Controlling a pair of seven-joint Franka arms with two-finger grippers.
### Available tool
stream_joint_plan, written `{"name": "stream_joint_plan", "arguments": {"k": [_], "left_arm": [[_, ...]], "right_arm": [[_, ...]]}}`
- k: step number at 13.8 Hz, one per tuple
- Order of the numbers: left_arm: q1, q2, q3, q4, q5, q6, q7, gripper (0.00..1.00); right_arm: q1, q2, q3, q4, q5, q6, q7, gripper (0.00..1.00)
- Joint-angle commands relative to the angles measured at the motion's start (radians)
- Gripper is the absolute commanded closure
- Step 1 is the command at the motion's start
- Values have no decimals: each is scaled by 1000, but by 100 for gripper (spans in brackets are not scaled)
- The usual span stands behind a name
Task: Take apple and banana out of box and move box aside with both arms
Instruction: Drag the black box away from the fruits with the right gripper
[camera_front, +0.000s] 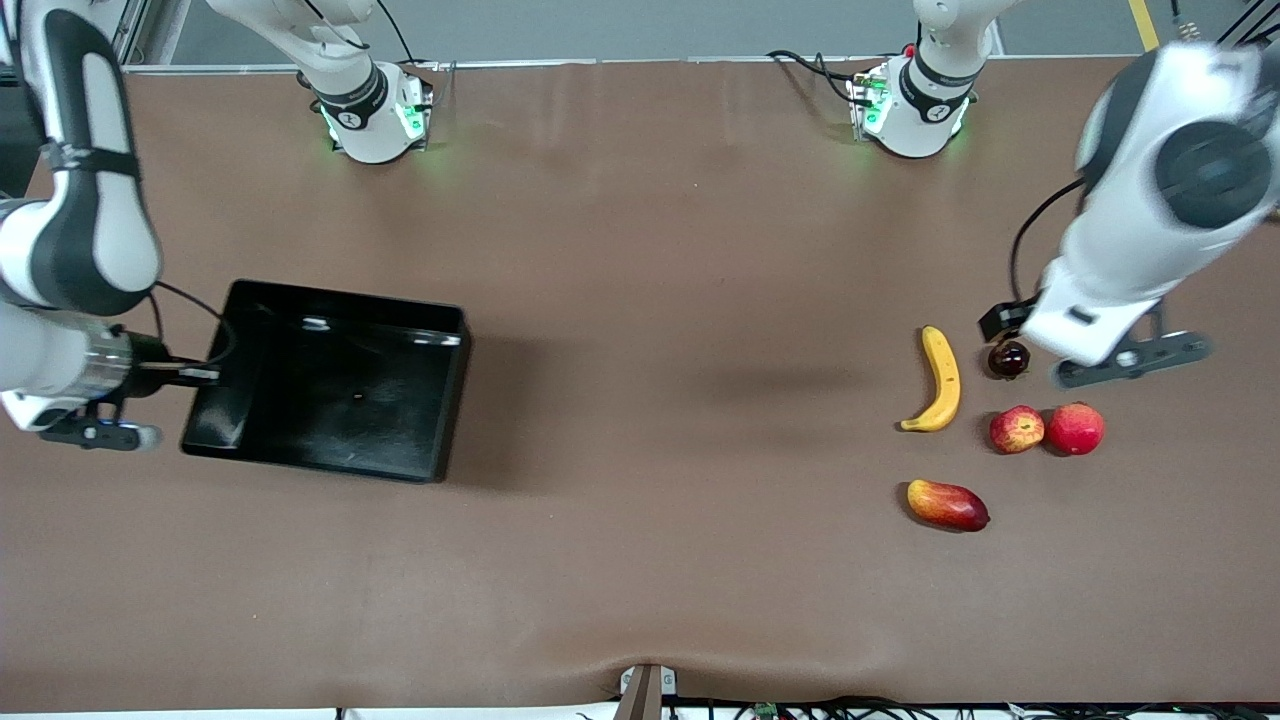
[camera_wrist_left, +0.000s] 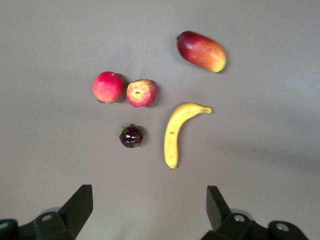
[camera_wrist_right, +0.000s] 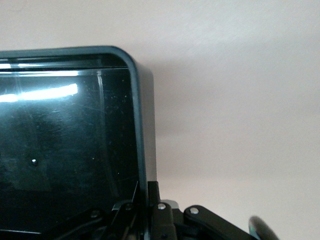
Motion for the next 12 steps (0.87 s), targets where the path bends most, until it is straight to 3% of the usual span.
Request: {"name": "stream_joint_plan", "arguments": {"k": [1,3,9,10,12], "left_arm": [[23,-11,-1,84,-67,-82,45,0],[37,-59,-7,85,-73,-76,60,0],[35,-93,5,139,-137,-59,100,0],[5,-117,58,136,-160,-59,100,0],[-176,-146,283,125,-223,-57,109,0]], "right_arm": [[-118,15,26,-116,0,182,-159,100],[-178,53,26,-155,3,294,-255,100],[-230,128,26,-155,8,332,-261,100],[-239,130,26,-162,8,332,-261,100],[-239,144,26,-169,8,347,-263,100]]}}
